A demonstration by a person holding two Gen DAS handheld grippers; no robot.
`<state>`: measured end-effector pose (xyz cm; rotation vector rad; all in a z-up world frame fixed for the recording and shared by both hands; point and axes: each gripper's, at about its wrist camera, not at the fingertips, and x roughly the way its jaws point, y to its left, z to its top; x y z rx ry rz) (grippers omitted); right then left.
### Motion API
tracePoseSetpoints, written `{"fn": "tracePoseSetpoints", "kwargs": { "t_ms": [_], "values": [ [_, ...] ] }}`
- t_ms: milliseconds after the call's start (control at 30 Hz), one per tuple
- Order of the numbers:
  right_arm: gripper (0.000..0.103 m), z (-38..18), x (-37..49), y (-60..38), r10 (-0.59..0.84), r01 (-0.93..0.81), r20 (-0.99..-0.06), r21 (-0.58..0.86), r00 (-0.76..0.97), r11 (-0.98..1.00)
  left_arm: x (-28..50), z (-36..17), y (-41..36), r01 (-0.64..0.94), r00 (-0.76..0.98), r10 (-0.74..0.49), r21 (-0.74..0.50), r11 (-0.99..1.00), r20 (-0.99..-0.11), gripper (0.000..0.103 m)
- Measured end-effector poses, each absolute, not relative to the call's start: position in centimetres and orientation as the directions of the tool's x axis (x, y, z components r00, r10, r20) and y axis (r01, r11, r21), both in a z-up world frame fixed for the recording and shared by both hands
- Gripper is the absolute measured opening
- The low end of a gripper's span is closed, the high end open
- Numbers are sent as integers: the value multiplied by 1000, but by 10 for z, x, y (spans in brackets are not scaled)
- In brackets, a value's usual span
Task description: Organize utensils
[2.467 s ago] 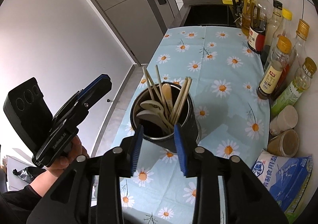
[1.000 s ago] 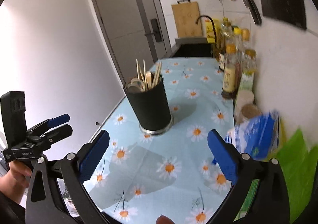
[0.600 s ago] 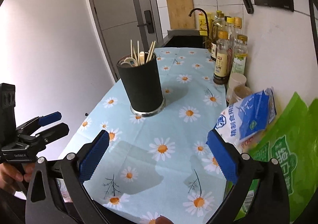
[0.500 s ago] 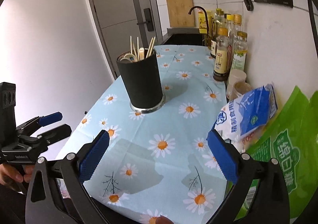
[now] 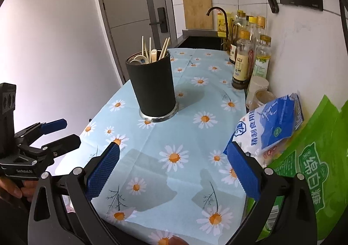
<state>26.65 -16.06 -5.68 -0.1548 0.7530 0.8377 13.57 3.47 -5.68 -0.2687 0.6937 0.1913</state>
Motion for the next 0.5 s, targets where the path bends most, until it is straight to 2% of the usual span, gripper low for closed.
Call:
{"fn": "tracePoseSetpoints", "kwargs": {
  "t_ms": [500],
  "values": [
    [98, -64, 271, -153, 628, -746, -673, 169, 390, 644, 137, -56, 30, -269, 758, 99, -170, 948, -645, 96]
  ]
}}
